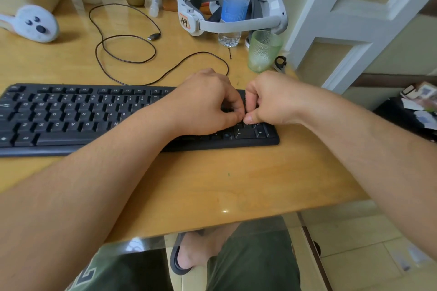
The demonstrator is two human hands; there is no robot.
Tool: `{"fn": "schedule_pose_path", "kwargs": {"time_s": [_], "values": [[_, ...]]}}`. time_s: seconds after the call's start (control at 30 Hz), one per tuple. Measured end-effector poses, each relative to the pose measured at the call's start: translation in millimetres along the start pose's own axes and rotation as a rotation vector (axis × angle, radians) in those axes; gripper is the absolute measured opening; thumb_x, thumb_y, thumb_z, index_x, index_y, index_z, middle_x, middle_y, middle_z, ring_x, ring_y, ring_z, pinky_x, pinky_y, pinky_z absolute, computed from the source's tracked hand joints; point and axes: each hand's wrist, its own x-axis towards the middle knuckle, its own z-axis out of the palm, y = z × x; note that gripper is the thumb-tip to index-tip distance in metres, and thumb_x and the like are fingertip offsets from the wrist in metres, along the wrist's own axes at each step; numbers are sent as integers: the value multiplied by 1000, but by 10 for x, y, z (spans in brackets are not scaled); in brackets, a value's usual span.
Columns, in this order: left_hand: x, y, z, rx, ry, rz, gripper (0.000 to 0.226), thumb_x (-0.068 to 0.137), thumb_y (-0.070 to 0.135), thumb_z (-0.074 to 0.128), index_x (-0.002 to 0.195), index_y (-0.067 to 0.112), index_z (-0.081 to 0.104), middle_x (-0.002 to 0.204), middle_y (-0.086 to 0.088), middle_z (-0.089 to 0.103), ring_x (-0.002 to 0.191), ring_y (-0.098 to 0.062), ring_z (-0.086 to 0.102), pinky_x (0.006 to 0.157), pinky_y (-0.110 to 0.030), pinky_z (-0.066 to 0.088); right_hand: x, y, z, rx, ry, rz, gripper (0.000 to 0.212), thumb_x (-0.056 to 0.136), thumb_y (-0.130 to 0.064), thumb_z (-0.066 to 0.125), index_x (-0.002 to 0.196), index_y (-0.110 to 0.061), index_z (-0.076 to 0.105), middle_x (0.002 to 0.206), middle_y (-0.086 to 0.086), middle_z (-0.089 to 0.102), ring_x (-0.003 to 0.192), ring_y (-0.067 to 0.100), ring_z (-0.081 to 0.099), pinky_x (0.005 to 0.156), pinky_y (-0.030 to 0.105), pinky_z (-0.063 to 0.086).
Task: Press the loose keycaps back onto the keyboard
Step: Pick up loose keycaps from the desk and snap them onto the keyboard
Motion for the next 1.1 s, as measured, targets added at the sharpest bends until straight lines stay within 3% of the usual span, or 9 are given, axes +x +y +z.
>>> {"fn": "schedule_pose_path", "kwargs": {"time_s": [0.13,0.33,0.5,0.57,0.63,0.7,0.8,0.97,1.1], "values": [[4,-14,-12,-4,7,-16,19,79,45,63,91,46,78,85,15,62,95,-18,51,95,-44,48,62,-53,-42,-58,-68,4,22,81,-28,88,77,-23,67,81,-2,69,75,15,64,62,28,46],[19,-6,-45,17,-28,-55,47,78,37,46,112,54,74,97,12,59,103,-16,42,104,-47,41,44,133,-251,129,-17,-13,18,82,-28,87,79,-20,71,67,-6,60,64,14,55,64,32,44],[6,-17,-41,78,-69,-63,53,80,34,38,116,58,71,101,11,52,107,-17,38,102,-43,34,-90,168,-137,83,9,-157,8,88,-27,79,88,-35,78,65,-13,66,55,0,53,60,18,40],[0,-26,-40,75,-75,-64,54,80,33,38,114,59,71,102,12,52,108,-16,38,100,-41,33,-215,188,-67,-27,59,-221,23,93,-21,70,101,-40,79,72,-15,66,66,-5,55,58,7,35],[-2,-28,-43,72,-76,-64,55,81,33,37,114,59,71,101,13,51,109,-15,39,95,-38,30,-353,210,12,-89,115,-261,35,95,-15,62,115,-40,76,79,-22,58,76,-14,50,66,2,33],[-7,-18,-49,74,-71,-60,54,81,33,36,114,59,71,101,13,51,108,-14,38,94,-37,28,-447,237,118,-81,130,-276,44,96,-9,57,127,-36,72,88,-19,55,84,-10,49,74,8,34],[-15,13,-59,87,-87,-53,54,81,35,35,114,59,71,99,15,50,106,-13,36,92,-35,26,-521,255,250,-78,133,-234,56,93,-6,51,139,-36,64,99,-16,52,94,7,49,86,29,44],[-9,47,-74,155,-105,-71,55,80,37,33,111,62,70,100,15,50,105,-12,33,86,-33,19,-584,230,299,-114,156,-223,62,88,-7,49,142,-36,60,97,-12,45,103,14,44,86,33,43],[2,83,-93,235,-103,-76,56,80,38,30,110,64,69,102,15,52,110,-15,38,85,-33,17,-522,162,207,-187,120,-225,53,87,-10,49,131,-35,65,93,-13,46,96,13,45,80,35,47]]}}
